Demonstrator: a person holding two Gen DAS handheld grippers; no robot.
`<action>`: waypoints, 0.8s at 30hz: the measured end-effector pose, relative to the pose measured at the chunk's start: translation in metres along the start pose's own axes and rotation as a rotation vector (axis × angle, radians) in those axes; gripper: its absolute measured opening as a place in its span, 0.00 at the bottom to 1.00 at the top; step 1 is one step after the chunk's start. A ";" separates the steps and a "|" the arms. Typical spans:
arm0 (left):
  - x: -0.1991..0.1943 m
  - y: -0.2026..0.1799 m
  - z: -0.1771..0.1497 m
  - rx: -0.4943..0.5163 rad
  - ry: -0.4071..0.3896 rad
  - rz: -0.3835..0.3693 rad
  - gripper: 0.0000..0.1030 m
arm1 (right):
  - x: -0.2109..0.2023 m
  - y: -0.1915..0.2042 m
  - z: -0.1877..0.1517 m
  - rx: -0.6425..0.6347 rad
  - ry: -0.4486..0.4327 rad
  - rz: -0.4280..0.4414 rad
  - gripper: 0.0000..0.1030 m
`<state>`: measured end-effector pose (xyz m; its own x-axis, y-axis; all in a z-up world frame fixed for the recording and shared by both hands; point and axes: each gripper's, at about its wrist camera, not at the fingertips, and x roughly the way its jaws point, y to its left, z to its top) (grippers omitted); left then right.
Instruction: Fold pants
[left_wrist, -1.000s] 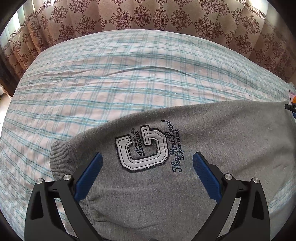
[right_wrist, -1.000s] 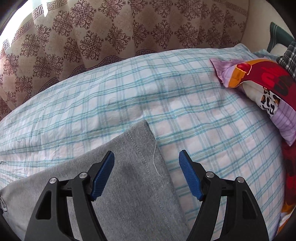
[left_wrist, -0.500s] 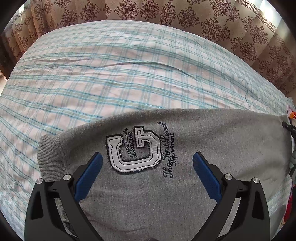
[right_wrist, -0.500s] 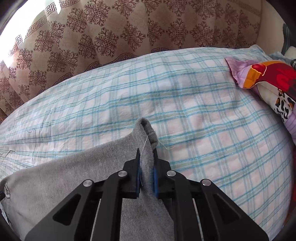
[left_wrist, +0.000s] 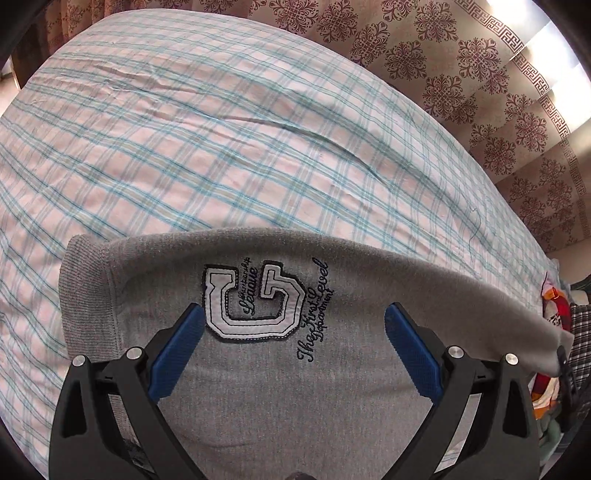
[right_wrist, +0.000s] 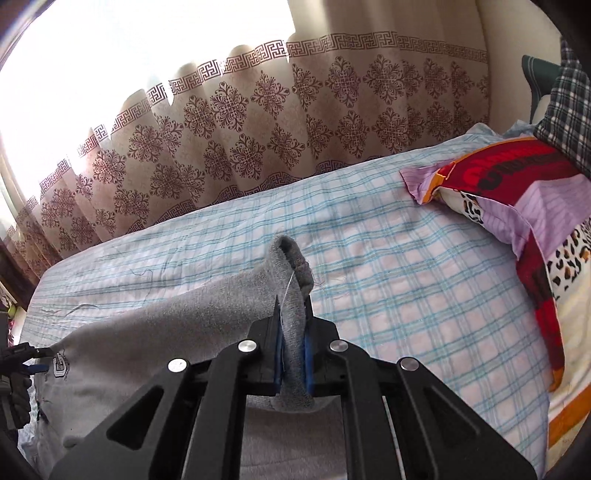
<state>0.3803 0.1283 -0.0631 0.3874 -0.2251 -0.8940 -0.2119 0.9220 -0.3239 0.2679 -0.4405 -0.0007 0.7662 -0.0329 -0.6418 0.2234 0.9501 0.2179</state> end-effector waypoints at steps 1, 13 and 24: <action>-0.003 -0.001 0.000 -0.006 -0.006 -0.008 0.96 | -0.008 -0.004 -0.008 0.000 -0.004 -0.005 0.07; 0.005 0.007 -0.006 -0.149 0.069 -0.114 0.96 | -0.042 -0.036 -0.074 0.050 0.013 -0.038 0.07; 0.022 0.031 -0.033 -0.265 0.143 -0.210 0.07 | -0.045 -0.040 -0.097 0.073 0.022 -0.046 0.16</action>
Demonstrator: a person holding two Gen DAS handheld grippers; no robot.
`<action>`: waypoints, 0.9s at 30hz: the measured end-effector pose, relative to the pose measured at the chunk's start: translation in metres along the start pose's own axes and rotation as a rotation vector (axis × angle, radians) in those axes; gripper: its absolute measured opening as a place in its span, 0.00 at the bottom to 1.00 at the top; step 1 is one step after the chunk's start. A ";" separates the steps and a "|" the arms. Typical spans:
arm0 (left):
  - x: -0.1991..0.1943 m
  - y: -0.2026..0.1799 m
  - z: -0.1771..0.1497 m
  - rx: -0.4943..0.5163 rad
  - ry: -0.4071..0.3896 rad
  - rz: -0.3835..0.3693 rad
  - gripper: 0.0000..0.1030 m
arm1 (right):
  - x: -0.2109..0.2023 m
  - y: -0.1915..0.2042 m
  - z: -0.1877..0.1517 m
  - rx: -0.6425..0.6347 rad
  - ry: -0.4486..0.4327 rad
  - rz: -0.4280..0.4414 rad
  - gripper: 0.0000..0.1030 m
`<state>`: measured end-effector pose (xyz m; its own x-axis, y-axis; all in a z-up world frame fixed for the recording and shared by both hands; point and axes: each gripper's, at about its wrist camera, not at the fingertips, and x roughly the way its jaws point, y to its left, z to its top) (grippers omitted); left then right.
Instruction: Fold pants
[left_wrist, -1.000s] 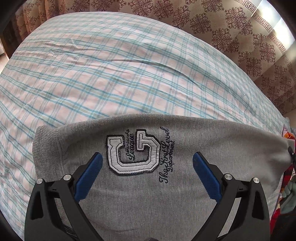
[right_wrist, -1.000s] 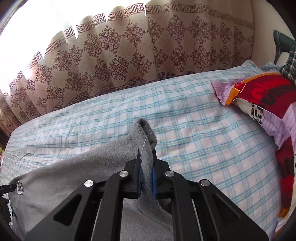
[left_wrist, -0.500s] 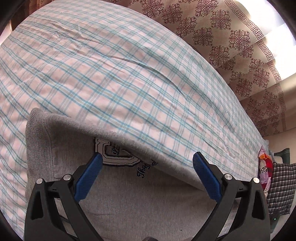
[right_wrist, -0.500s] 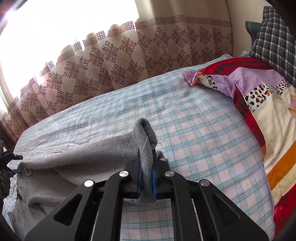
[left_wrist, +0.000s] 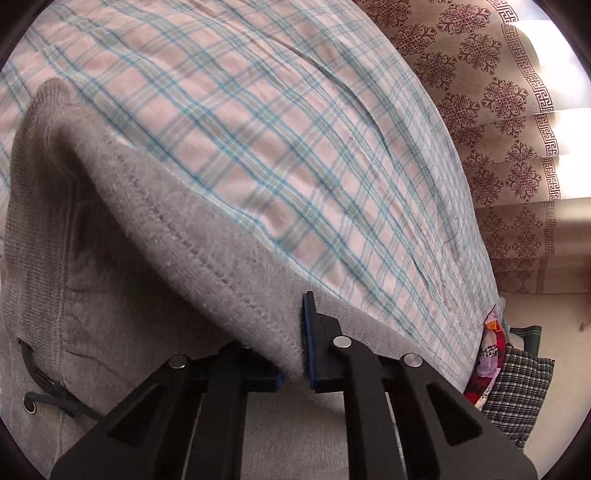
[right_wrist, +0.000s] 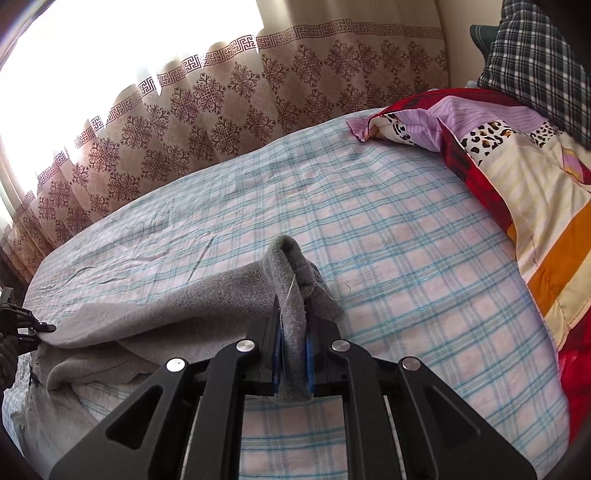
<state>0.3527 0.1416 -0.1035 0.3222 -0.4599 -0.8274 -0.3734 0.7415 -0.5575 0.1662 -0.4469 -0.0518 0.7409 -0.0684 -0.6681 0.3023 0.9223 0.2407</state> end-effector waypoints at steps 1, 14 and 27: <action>-0.004 -0.001 -0.005 0.017 -0.013 0.000 0.06 | -0.001 -0.002 0.000 0.018 0.007 -0.009 0.31; -0.027 0.017 -0.039 0.052 0.011 -0.015 0.05 | -0.041 -0.025 -0.030 0.290 0.109 -0.050 0.55; -0.033 0.020 -0.044 0.059 0.013 -0.033 0.06 | -0.074 -0.028 -0.072 0.424 0.209 -0.021 0.55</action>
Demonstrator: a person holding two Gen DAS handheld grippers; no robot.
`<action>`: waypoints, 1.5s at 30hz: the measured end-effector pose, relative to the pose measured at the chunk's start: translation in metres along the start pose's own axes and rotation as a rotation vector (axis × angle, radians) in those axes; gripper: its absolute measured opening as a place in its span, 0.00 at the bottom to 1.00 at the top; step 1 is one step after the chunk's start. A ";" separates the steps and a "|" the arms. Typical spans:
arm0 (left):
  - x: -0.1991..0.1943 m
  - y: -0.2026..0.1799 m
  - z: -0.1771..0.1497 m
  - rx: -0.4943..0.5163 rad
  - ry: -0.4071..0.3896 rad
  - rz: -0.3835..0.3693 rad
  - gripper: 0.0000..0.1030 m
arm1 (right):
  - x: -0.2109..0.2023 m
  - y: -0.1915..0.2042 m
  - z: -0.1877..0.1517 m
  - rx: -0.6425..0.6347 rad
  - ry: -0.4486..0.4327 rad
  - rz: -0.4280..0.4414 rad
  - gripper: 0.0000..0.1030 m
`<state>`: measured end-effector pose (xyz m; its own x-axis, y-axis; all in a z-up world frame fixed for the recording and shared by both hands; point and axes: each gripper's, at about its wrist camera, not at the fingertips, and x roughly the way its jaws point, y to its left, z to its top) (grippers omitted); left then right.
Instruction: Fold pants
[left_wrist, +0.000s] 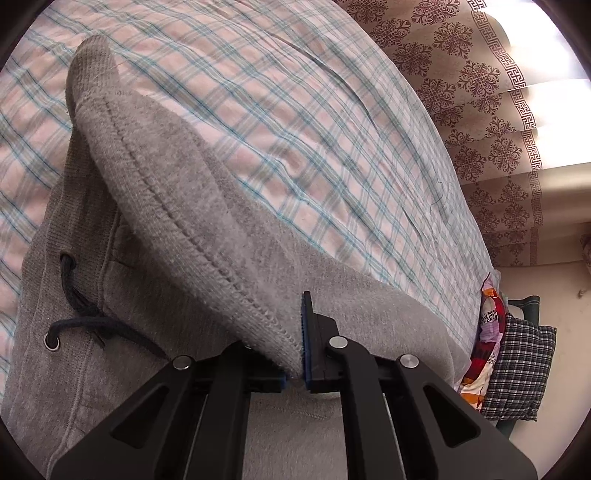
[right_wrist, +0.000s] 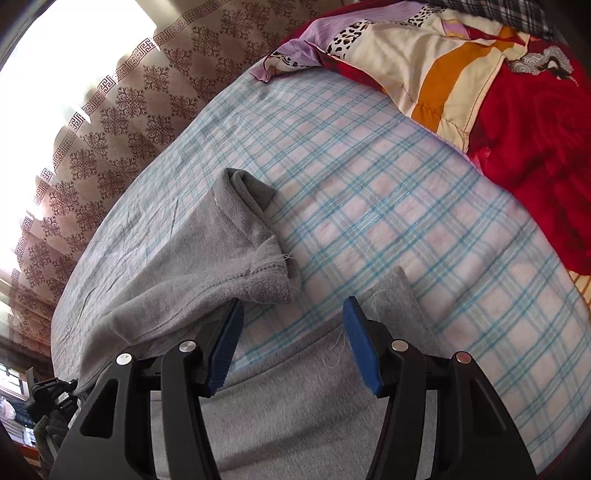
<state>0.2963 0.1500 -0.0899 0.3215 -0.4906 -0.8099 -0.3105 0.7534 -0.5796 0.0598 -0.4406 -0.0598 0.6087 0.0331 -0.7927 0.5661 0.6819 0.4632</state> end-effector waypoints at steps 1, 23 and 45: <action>0.000 0.000 0.000 0.001 -0.001 -0.001 0.06 | 0.000 -0.001 -0.003 0.025 0.012 0.038 0.55; -0.023 -0.010 -0.004 0.068 -0.021 -0.027 0.06 | 0.039 0.041 0.033 0.022 -0.010 0.094 0.06; -0.130 -0.010 -0.107 0.277 -0.048 -0.075 0.06 | -0.130 0.006 -0.010 -0.112 -0.156 0.129 0.05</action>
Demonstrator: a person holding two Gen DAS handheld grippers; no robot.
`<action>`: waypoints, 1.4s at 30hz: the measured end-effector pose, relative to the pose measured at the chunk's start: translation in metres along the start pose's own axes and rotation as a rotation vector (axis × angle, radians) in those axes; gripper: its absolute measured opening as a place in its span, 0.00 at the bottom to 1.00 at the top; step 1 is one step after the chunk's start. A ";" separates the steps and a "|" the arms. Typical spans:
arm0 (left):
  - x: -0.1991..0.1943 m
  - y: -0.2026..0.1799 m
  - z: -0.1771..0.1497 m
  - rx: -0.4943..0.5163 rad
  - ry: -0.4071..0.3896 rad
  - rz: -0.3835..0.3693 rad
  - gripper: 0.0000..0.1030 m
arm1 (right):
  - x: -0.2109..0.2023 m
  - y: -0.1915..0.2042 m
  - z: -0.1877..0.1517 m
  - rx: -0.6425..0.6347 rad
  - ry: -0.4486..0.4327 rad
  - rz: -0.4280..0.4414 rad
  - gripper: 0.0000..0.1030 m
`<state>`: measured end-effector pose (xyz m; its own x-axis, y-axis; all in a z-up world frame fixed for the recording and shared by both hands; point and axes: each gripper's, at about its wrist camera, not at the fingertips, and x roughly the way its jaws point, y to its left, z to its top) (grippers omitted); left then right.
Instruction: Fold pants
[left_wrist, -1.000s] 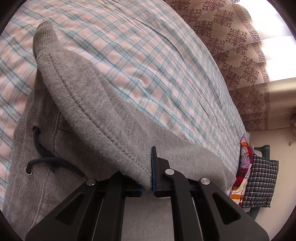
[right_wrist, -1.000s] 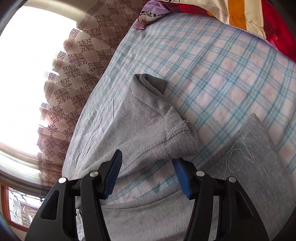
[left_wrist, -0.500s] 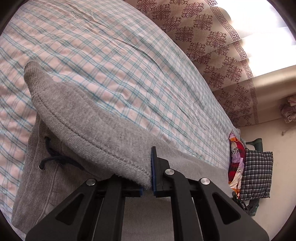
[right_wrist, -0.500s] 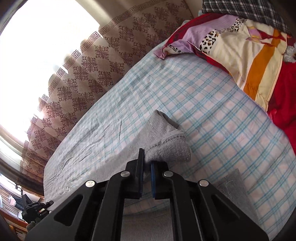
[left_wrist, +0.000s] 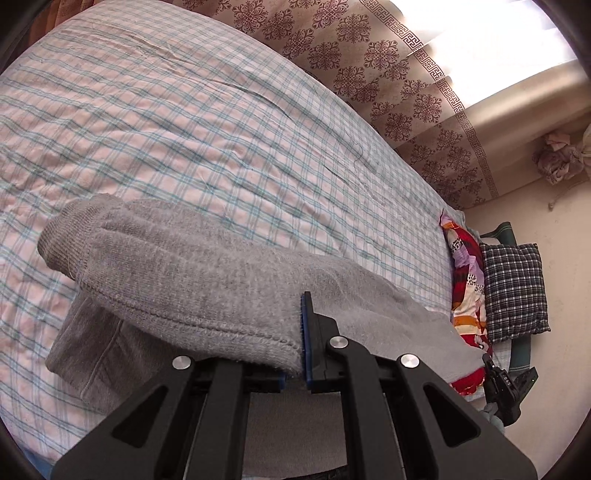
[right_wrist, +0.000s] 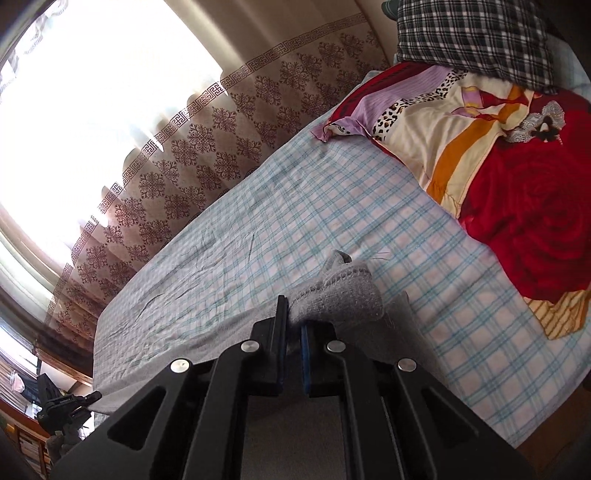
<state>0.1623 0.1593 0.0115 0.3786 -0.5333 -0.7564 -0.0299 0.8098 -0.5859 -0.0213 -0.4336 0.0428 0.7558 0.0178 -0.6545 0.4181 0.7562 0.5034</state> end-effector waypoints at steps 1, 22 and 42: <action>-0.002 0.001 -0.007 0.006 0.007 0.003 0.06 | -0.005 -0.003 -0.007 0.003 0.004 -0.006 0.05; 0.022 0.046 -0.106 0.102 0.122 0.149 0.06 | -0.050 -0.049 -0.092 -0.016 0.120 -0.153 0.05; 0.029 0.059 -0.123 0.148 0.108 0.246 0.34 | -0.019 -0.078 -0.129 -0.043 0.276 -0.286 0.12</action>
<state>0.0580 0.1618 -0.0802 0.2760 -0.3330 -0.9016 0.0295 0.9405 -0.3384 -0.1334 -0.4085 -0.0572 0.4456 -0.0265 -0.8948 0.5662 0.7826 0.2588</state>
